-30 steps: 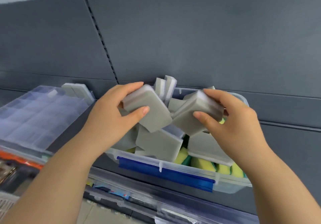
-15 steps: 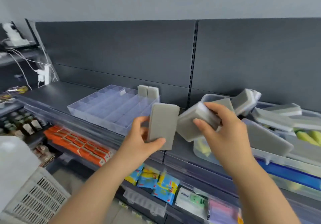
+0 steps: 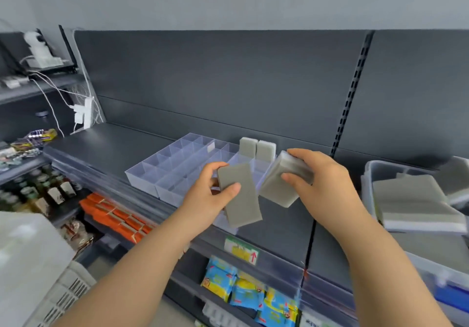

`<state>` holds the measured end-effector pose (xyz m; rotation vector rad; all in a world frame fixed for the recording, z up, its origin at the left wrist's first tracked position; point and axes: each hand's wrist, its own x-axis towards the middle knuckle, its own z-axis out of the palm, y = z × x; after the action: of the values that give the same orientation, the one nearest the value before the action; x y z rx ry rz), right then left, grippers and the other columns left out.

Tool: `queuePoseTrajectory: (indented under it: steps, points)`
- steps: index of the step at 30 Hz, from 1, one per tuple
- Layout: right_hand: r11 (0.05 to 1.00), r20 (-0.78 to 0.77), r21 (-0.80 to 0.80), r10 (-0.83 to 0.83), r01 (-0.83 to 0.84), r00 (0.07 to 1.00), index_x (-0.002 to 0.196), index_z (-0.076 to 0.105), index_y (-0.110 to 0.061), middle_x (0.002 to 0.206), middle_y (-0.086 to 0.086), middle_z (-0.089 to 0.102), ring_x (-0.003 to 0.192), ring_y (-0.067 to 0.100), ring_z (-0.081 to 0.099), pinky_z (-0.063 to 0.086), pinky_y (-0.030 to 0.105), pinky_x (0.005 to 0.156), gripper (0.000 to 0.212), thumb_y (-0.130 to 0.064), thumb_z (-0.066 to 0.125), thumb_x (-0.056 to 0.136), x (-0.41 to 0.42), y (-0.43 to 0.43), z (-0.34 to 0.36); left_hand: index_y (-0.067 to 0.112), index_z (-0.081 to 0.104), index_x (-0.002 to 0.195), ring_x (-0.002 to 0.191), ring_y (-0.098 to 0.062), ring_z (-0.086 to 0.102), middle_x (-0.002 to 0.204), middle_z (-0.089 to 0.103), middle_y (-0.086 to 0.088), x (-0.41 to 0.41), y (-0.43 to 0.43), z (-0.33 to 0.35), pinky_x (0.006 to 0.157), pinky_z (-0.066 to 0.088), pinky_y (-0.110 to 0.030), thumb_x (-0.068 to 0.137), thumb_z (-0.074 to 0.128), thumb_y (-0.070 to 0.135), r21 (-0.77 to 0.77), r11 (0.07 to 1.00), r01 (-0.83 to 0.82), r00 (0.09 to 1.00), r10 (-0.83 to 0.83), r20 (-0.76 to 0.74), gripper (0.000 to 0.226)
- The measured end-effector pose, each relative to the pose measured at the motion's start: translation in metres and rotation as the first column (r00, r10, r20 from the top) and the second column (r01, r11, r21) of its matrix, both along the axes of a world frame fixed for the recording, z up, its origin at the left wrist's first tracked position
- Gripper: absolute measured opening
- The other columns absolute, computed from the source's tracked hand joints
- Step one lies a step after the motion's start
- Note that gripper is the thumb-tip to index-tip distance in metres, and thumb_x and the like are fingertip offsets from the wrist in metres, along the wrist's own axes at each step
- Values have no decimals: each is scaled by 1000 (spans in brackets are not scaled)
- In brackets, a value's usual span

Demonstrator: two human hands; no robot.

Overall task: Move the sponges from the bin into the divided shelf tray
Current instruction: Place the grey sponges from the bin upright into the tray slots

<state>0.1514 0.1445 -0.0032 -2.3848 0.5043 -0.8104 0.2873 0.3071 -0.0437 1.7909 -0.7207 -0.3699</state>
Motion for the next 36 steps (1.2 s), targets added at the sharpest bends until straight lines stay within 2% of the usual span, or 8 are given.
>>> queuePoseTrajectory:
  steps: [5,9,14,18,22,25,29,36]
  points:
    - [993,-3,119,-13,13,1000,126,52,-26,111,-15,47,98,1,41,29,14,84,42,-22,63,86,78,-12,-5,46,43,117,100,-6,60,117,58,12,76,-14,11,82,54,-31,88,63,29,33,999,23,1000,-23,2,39]
    - [977,-2,213,-24,24,1000,118,56,-28,108,-14,54,95,5,47,33,13,76,35,-22,64,85,129,-19,-10,58,18,123,98,2,59,121,44,34,116,-18,10,77,48,-16,95,48,32,60,996,67,997,-69,21,49]
    - [931,-68,341,-113,130,991,113,59,-27,103,-12,60,91,8,53,36,12,67,30,-23,65,84,171,-11,-41,49,20,131,113,-4,45,130,38,21,152,-23,-10,84,37,-19,98,39,38,270,950,158,985,-170,20,39]
    - [904,-61,363,-220,227,974,100,60,-31,93,-17,62,85,1,54,35,10,61,18,-22,64,84,188,-8,-53,51,10,141,123,3,34,144,26,23,184,-28,-14,95,32,-18,93,52,35,289,909,299,950,-312,-1,65]
    - [875,-9,339,-366,347,931,90,54,-37,85,-23,57,81,-4,53,35,9,59,20,-20,63,85,204,1,-52,72,-7,127,94,-6,55,134,25,16,226,-33,-11,74,48,-20,88,56,26,415,777,474,854,-520,-3,88]
    - [822,-39,333,-477,462,878,98,55,-34,88,-23,56,81,-3,52,36,6,59,20,-21,64,85,220,15,-53,72,-7,127,85,-13,57,127,26,15,256,-41,-8,63,47,-21,88,52,19,435,735,521,794,-604,71,88]
    - [747,-69,332,-591,577,804,110,57,-28,100,-15,57,92,8,52,39,18,74,28,-21,65,84,238,30,-59,54,4,140,107,-9,47,127,34,20,292,-53,-5,79,46,-22,86,59,19,365,760,538,753,-628,196,85]
    - [642,-46,204,-748,739,662,115,56,-28,105,-13,57,94,7,51,37,16,72,32,-21,65,84,227,38,-47,46,19,140,100,-11,51,123,49,19,308,-85,7,84,42,-26,82,66,26,303,744,595,695,-666,270,78]
